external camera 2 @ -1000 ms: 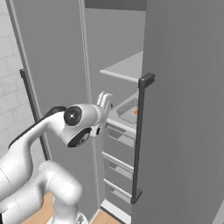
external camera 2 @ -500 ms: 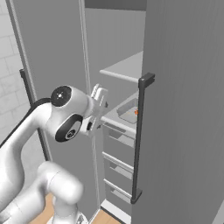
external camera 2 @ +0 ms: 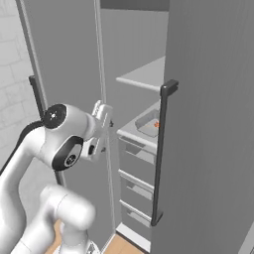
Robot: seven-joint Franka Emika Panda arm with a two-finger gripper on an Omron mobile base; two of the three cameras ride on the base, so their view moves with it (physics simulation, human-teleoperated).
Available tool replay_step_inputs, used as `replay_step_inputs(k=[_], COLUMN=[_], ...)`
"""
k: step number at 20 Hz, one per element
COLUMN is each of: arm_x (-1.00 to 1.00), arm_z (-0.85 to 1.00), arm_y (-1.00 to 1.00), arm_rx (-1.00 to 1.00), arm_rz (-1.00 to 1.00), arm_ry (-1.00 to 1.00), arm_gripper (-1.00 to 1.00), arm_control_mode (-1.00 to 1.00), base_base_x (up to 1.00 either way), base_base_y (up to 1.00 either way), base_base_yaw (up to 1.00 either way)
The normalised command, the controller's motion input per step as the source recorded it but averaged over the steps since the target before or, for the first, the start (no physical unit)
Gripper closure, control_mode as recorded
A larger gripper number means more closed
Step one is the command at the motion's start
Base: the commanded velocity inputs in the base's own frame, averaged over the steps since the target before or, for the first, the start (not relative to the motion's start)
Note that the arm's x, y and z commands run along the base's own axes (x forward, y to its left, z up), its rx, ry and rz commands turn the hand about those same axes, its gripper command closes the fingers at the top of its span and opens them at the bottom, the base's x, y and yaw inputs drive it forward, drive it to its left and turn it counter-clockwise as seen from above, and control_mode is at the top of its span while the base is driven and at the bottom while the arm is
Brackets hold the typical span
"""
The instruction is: Take the meat container that has the shrimp and place it on the second highest rack of the freezer. Then take the vegetable container that has the bell pepper and cucumber and place it on the highest rack of the freezer.
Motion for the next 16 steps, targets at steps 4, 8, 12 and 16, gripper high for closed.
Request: replay_step_inputs(k=[4,8,12,16], arm_x=[0.00,0.00,0.00,0.00], arm_z=[0.00,0.00,0.00,0.00], arm_y=[0.00,0.00,0.00,0.00], arm_rx=[0.00,0.00,0.00,0.00], arm_rz=[0.00,0.00,0.00,0.00], arm_ry=[0.00,0.00,0.00,0.00], arm_gripper=[-1.00,-1.00,-1.00,-1.00], arm_control_mode=[1.00,1.00,1.00,1.00], base_base_x=[-0.99,-0.50,0.03,0.26], base_base_y=[0.07,-0.14,-0.79,-1.00], base_base_yaw=[-0.23,-0.56,-0.63,-0.52])
